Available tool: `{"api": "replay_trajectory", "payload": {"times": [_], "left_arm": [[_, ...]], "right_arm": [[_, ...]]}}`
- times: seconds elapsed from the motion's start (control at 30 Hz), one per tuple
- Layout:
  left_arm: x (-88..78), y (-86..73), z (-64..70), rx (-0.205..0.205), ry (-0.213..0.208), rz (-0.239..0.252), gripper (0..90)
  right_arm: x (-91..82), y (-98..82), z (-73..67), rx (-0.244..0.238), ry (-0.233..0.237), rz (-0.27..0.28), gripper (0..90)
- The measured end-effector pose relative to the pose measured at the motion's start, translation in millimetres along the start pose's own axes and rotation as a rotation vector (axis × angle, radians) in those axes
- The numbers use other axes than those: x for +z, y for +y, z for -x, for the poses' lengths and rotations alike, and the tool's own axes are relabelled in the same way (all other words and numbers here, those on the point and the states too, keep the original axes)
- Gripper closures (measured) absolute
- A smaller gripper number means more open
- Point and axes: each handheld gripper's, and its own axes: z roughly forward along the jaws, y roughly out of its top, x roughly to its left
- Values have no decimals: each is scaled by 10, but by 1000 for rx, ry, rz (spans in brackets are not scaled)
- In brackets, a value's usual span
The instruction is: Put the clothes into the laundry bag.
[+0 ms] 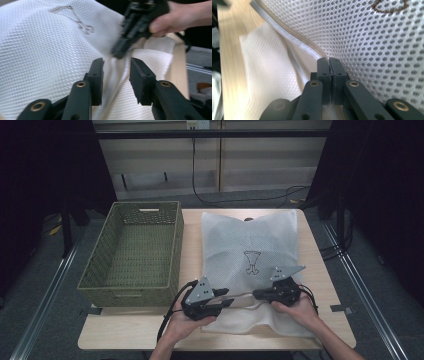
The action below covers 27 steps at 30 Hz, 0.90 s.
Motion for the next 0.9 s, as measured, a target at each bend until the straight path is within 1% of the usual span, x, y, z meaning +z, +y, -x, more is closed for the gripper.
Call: {"api": "replay_trajectory", "payload": {"times": [0.03,0.07,0.1,0.13,0.17,0.2,0.23,0.27,0.3,0.33,0.37,0.43,0.47,0.53,0.57,0.6,0.63,0.67,0.7,0.73,0.77,0.8,0.83,0.87,0.9], "left_arm": [[36,-7,-4,5,25,-18,665],[81,-26,-20,14,39,-44,674],[152,-69,-43,13,43,-84,686],[191,-97,-50,14,57,-114,672],[240,-138,-54,17,74,-139,672],[285,-181,-63,14,76,-170,668],[334,-234,-86,2,59,-196,655],[361,-264,-94,-8,58,-214,651],[403,-297,-85,-9,76,-241,659],[441,-323,-69,12,93,-276,661],[474,-343,-55,20,90,-307,633],[493,-379,-51,30,90,-313,635],[493,-392,-55,-5,88,-293,634],[484,-406,-80,-38,83,-292,624],[486,-425,-90,-22,71,-292,621],[486,-425,-90,-22,71,-292,621],[508,-435,-84,-47,90,-272,614],[508,-435,-84,-47,90,-272,603],[516,-440,-104,-27,97,-281,603],[524,-439,-118,-29,106,-285,590],[546,-450,-120,-58,115,-257,567],[526,-442,-156,-18,111,-290,540],[533,-460,-166,-29,117,-262,532],[533,-460,-166,-29,117,-262,514],[514,-453,-185,-19,130,-281,514]], "right_arm": [[-23,-38,-1,2,1,-6,883],[-53,-70,0,3,1,-9,883],[-82,-98,3,4,-5,-10,883],[-134,-147,17,14,-10,-12,883],[-134,-147,17,14,-10,-12,883],[-157,-173,26,21,-20,-21,883],[-166,-201,39,23,-25,-28,883],[-179,-232,54,26,-46,-41,882],[-184,-253,64,35,-49,-47,881],[-187,-281,91,49,-51,-48,875],[-185,-318,138,64,-49,-56,865],[-180,-327,149,68,-49,-54,857],[-179,-328,152,71,-63,-58,846],[-172,-334,170,77,-66,-59,830],[-157,-357,215,98,-76,-60,822],[-157,-357,215,98,-76,-60,822],[-137,-373,255,105,-63,-57,815],[-137,-373,255,105,-63,-57,815],[-130,-373,261,110,-73,-59,815],[-110,-375,274,106,-64,-51,812],[-93,-378,276,113,-61,-58,805],[-73,-382,276,116,-68,-52,799],[-65,-380,282,110,-60,-43,780],[-65,-380,282,110,-60,-43,780],[-66,-381,283,118,-53,-33,763]]}}
